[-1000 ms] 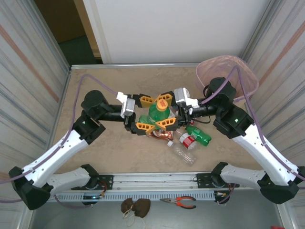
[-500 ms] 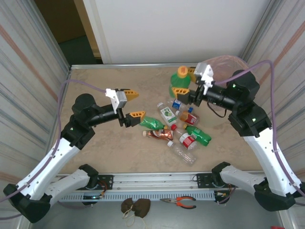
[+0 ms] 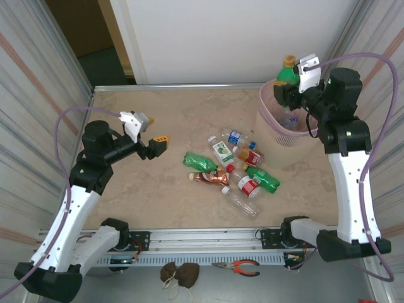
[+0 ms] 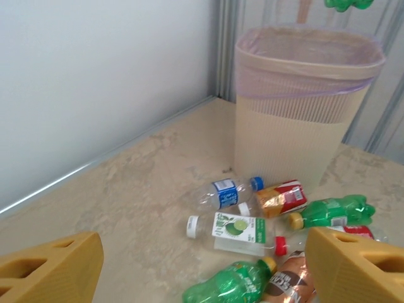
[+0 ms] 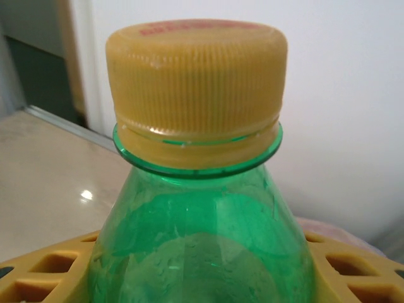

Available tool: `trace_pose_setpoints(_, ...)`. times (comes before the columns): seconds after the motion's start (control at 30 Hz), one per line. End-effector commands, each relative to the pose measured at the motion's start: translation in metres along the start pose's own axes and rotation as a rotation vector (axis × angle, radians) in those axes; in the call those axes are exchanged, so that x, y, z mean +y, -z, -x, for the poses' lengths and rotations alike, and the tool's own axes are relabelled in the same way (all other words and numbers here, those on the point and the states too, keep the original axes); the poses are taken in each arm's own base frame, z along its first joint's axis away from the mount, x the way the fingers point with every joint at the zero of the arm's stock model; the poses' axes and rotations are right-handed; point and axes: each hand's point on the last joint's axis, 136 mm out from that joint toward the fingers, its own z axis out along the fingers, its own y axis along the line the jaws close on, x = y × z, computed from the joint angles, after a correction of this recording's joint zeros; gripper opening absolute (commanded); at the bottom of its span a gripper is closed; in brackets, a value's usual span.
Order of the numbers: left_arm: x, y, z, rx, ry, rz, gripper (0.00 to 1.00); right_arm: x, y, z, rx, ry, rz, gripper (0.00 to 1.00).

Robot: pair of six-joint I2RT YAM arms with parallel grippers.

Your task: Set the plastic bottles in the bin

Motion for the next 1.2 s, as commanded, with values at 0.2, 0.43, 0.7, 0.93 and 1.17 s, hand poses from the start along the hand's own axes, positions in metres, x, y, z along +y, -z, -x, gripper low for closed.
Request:
trace_pose_setpoints(0.2,0.009,0.000,-0.043,0.034,0.017,-0.028,0.83,-0.073,-0.043,-0.093,0.461,0.122,-0.247,0.51)
trace_pose_setpoints(0.43,0.004,-0.001,-0.046,0.019,0.045,-0.065,0.80,-0.105,-0.066,-0.158,0.690,0.131,-0.319,0.55)
trace_pose_setpoints(0.7,0.003,0.002,-0.045,0.019,0.034,-0.063,0.80,-0.111,-0.081,-0.229,0.858,0.092,-0.299,0.56)
trace_pose_setpoints(0.93,0.001,0.002,-0.046,0.019,0.030,-0.067,0.80,-0.107,-0.093,-0.282,0.964,0.039,-0.261,0.57)
trace_pose_setpoints(1.17,0.001,0.004,-0.047,0.018,0.025,-0.061,0.80,-0.101,-0.101,-0.320,1.011,-0.031,-0.226,0.59)
